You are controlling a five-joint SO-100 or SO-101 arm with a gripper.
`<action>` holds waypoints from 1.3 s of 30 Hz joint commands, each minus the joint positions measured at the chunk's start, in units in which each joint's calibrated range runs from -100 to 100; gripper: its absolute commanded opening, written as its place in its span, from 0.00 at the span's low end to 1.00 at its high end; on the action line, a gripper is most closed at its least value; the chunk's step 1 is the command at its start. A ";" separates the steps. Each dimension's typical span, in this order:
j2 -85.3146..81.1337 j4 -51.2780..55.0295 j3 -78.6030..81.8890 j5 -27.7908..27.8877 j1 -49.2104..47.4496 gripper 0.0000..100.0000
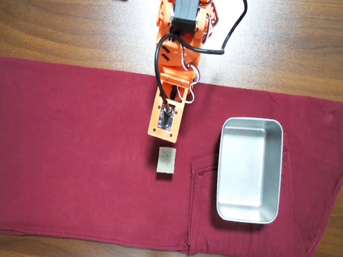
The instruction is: Grab the cube
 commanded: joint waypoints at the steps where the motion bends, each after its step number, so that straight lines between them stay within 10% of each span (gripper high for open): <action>1: -0.05 1.13 0.28 0.10 -0.23 0.03; 39: 0.30 0.39 -10.83 2.05 0.83 0.06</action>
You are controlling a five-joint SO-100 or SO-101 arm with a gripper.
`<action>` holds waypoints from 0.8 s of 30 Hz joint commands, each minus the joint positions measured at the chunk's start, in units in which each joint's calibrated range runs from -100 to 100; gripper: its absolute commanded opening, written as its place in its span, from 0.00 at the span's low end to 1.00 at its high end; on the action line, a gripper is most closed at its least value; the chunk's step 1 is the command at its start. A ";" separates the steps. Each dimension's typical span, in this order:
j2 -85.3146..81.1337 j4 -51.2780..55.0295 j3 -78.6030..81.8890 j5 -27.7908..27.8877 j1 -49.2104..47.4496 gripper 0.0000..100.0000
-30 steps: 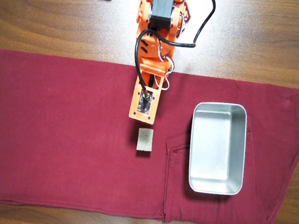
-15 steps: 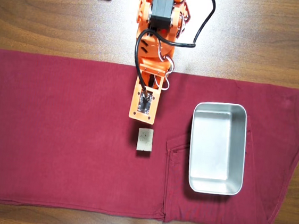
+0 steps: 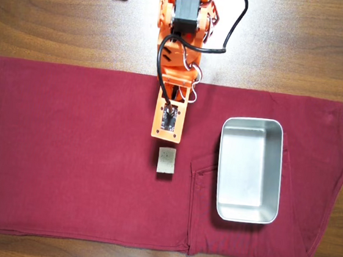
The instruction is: Grab the cube
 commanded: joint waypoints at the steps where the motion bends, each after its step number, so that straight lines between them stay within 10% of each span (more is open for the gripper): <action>1: -0.57 0.57 -8.87 2.49 3.85 0.11; 15: 80.30 1.13 -82.52 0.20 5.39 0.40; 24: 97.88 0.02 -83.70 0.68 6.35 0.40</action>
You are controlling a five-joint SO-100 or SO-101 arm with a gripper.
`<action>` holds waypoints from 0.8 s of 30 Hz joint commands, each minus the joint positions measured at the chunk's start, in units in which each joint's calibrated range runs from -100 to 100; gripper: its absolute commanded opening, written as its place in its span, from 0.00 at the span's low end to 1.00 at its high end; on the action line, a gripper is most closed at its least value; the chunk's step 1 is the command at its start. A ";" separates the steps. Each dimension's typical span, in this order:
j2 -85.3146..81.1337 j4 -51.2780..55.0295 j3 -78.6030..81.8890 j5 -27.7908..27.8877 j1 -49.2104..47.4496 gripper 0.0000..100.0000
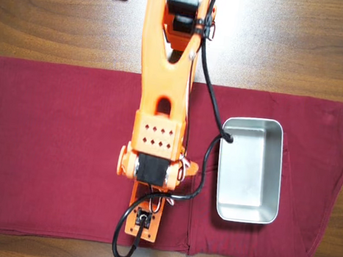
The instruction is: Grab the cube
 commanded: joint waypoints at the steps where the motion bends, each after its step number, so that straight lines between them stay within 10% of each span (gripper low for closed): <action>1: 2.32 -1.66 -2.30 -0.10 1.83 0.40; 16: 5.78 -13.18 4.89 -0.93 -0.76 0.34; 21: 6.40 -16.50 7.07 -2.25 -1.43 0.00; 24: 5.16 -16.50 7.62 -3.03 -2.49 0.00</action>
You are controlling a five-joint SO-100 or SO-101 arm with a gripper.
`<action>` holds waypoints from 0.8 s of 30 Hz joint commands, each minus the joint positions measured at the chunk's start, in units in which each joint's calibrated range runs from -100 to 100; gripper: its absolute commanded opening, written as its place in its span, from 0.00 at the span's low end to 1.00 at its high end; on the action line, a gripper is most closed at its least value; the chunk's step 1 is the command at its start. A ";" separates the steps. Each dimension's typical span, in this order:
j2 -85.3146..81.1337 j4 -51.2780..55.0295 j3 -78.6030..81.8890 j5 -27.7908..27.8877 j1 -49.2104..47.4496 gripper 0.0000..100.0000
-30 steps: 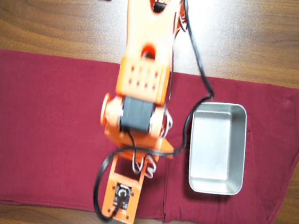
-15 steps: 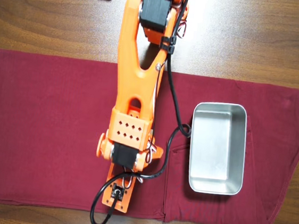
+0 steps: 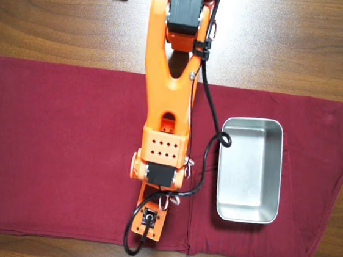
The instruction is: Grab the cube
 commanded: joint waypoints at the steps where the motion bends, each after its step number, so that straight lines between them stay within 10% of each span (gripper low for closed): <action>1: -3.65 1.96 -0.66 -0.93 -1.75 0.00; 14: -13.77 2.70 -16.50 -7.72 -35.24 0.00; 24: -3.92 3.07 -17.04 -9.82 -41.67 0.05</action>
